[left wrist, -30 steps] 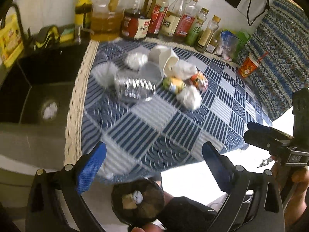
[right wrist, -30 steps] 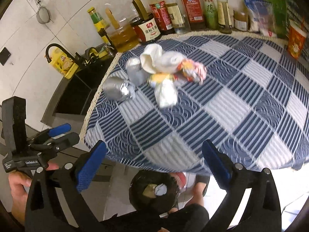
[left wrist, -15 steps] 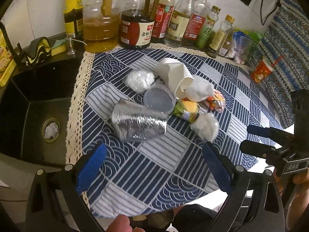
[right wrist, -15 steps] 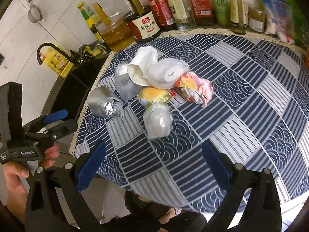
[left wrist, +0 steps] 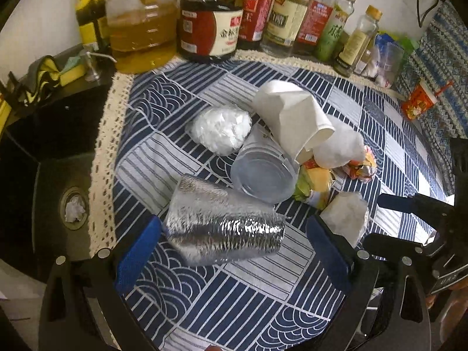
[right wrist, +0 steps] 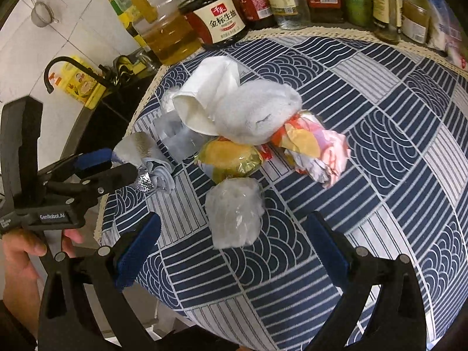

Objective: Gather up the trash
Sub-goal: 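Grasp the foil-wrapped cup with the left tool while the right tool grasps the clear plastic bag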

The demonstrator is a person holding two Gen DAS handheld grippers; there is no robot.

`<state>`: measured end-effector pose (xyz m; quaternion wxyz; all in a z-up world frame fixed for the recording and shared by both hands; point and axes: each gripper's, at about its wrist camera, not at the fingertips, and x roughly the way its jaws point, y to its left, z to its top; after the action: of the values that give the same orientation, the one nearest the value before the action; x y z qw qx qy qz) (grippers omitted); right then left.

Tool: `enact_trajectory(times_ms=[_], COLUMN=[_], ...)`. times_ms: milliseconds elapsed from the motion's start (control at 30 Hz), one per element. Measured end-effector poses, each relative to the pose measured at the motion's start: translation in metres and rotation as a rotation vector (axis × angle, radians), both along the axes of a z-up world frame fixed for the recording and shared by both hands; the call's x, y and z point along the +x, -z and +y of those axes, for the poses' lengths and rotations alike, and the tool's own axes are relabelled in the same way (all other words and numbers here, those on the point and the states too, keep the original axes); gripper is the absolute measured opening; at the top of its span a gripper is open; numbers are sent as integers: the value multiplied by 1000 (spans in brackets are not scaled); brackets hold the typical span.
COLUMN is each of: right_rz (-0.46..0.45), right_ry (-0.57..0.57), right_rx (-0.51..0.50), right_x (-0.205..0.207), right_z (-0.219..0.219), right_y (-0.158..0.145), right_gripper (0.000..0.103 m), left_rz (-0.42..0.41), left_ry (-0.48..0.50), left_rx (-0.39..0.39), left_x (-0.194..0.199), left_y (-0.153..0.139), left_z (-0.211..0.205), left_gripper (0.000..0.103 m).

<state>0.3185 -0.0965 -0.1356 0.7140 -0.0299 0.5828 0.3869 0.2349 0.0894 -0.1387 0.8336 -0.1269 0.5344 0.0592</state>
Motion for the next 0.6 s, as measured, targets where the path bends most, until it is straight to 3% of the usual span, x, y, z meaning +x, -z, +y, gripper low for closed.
enact_trajectory(times_ms=[100, 267, 333, 433, 533, 600], right_rz=[3, 1, -11, -9, -12, -28], right_ry=[0, -5, -7, -10, -15, -17], right_rx=[2, -3, -16, -42, -55, -63], right_x=[1, 1, 2, 2, 0, -1], right_z=[3, 6, 8, 10, 11, 11], right_y=[4, 7, 9, 14, 17, 16], right_gripper=[98, 90, 78, 64, 48, 46], left_rz=[39, 89, 91, 103, 100, 95], left_ry=[20, 13, 20, 25, 31, 37], left_rx=[31, 18, 26, 38, 39, 39], left_x=[7, 14, 15, 17, 17, 17], left_y=[8, 20, 21, 25, 25, 23], left_z=[0, 6, 6, 7, 8, 7], left_gripper=[96, 95, 94, 81, 78, 77])
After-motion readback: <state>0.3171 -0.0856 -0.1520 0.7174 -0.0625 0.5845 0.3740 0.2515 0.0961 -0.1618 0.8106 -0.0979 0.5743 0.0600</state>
